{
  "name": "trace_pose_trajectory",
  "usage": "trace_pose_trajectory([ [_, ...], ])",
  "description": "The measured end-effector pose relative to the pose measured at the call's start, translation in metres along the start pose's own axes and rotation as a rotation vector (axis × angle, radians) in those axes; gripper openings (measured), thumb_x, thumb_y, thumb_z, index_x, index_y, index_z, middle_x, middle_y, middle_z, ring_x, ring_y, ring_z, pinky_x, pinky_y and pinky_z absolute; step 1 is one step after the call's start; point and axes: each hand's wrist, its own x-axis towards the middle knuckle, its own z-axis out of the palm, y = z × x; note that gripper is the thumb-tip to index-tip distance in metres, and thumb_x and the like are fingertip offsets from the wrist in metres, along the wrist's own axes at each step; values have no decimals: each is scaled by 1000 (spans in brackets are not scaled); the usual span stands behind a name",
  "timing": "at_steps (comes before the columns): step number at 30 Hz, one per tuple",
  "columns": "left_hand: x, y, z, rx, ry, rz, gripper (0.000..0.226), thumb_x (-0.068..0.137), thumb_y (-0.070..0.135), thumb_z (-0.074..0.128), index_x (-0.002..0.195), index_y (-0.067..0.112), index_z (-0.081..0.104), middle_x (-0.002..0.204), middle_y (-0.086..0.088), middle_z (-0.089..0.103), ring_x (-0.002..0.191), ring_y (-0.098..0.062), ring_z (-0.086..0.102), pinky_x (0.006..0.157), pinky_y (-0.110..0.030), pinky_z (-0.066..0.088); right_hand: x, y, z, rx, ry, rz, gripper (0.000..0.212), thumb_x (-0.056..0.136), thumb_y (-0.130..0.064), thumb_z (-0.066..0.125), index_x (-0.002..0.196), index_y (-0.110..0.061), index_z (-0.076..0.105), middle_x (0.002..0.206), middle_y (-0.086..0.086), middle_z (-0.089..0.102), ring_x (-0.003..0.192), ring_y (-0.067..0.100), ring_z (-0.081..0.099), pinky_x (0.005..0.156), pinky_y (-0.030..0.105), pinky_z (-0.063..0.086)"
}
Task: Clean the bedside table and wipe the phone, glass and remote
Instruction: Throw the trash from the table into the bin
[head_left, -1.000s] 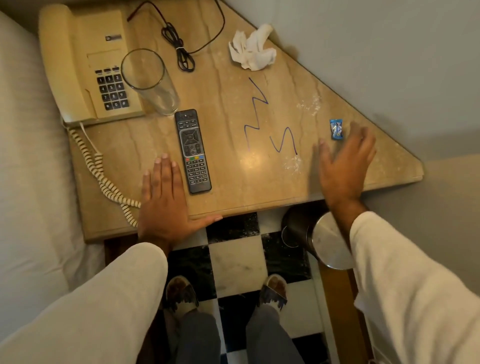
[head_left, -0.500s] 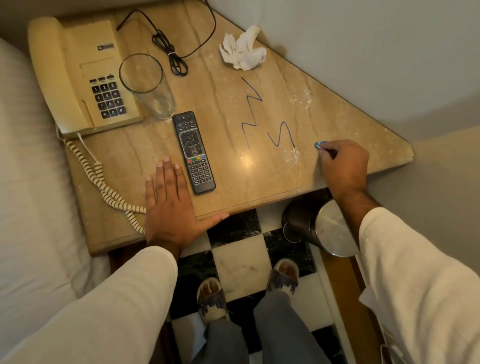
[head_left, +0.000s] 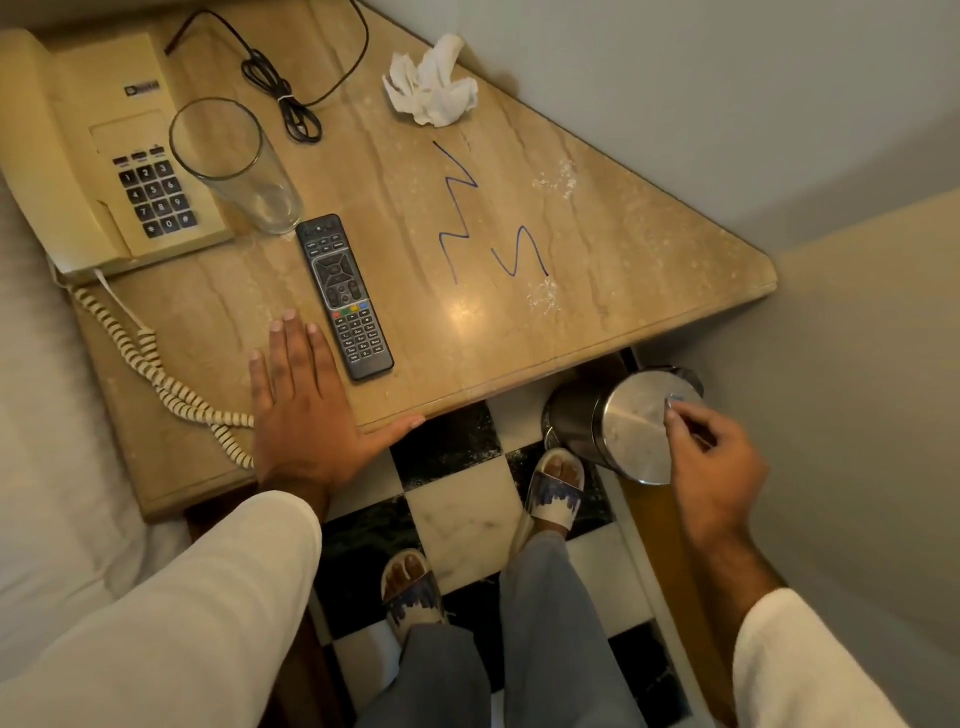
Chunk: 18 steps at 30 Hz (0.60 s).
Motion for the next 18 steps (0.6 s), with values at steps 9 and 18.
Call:
trace_pose_trajectory([
  [9,1,-2,8,9,37,-3,149,68,107,28,165,-4,5,174,-25,5,162,-42,9,131,-58,9,-53,67,11,-133,-172,74,18,96,-8,74,114,-11,78,113,3,73,103,17,69,84,21,56],
  [18,0,-1,8,22,51,-10,147,69,106,29,164,-4,7,174,-27,8,162,-43,12,131,-58,10,-31,92,34,-104,-152,268,19,99,-12,71,116,-9,77,117,10,74,106,23,67,79,22,51],
])
